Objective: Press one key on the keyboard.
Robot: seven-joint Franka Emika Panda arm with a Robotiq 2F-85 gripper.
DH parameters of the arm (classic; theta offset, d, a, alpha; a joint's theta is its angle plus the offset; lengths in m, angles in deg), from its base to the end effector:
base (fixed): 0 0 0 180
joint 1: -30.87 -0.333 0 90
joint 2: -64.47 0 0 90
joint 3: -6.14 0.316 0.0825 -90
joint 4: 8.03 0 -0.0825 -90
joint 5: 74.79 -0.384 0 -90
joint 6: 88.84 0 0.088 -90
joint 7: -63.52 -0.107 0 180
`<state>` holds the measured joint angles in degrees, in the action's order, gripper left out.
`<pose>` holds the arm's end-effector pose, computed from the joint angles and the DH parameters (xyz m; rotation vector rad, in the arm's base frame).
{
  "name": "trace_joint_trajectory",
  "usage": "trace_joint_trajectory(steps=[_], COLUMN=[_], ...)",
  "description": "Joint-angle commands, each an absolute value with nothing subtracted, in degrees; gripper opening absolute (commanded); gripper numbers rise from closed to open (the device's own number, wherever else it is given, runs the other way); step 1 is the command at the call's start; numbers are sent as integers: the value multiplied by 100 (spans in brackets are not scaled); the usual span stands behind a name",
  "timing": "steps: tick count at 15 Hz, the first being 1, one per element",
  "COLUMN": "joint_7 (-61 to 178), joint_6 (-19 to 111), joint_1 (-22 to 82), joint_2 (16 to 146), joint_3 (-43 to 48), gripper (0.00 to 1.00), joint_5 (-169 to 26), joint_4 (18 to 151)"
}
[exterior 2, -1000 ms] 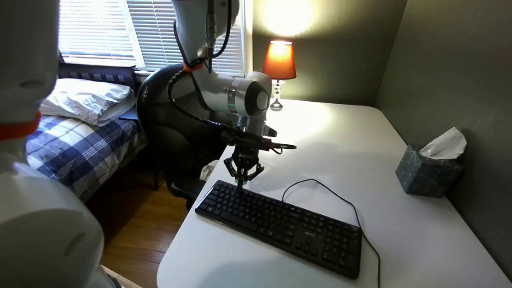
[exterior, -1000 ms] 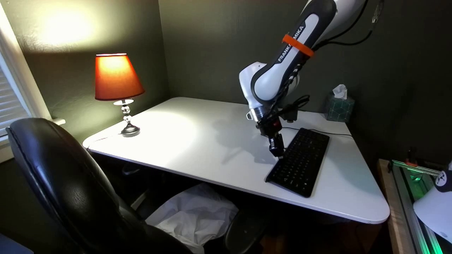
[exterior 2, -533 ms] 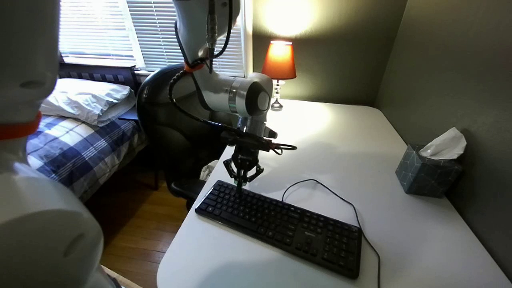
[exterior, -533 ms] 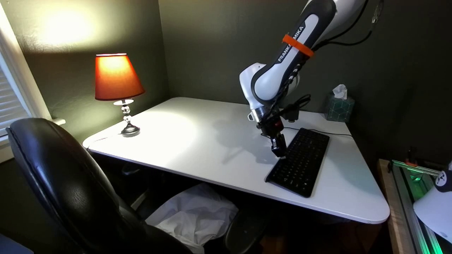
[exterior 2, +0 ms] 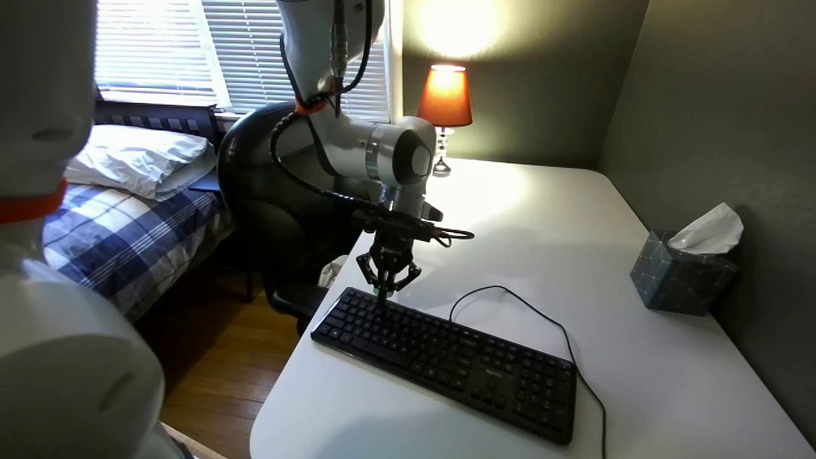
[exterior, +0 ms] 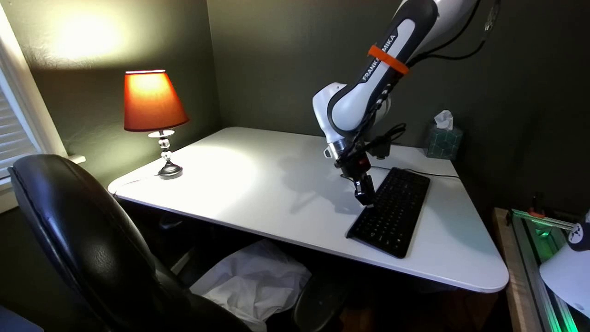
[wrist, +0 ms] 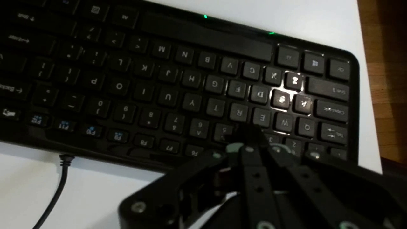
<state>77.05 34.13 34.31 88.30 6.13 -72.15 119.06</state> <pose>0.4885 -0.0314 0.1575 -2.9933 -0.3164 0.7480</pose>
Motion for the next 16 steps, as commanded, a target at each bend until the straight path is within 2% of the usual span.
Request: trace_joint_trajectory(steps=[1,16], joint_7=[7740,7700], joint_6=[3186,2836], joint_1=[3478,3469], joint_2=[8988,9183], joint_3=[654,649], gripper=[0,0], joint_5=[-7317,-7295], joint_4=[11711,11465])
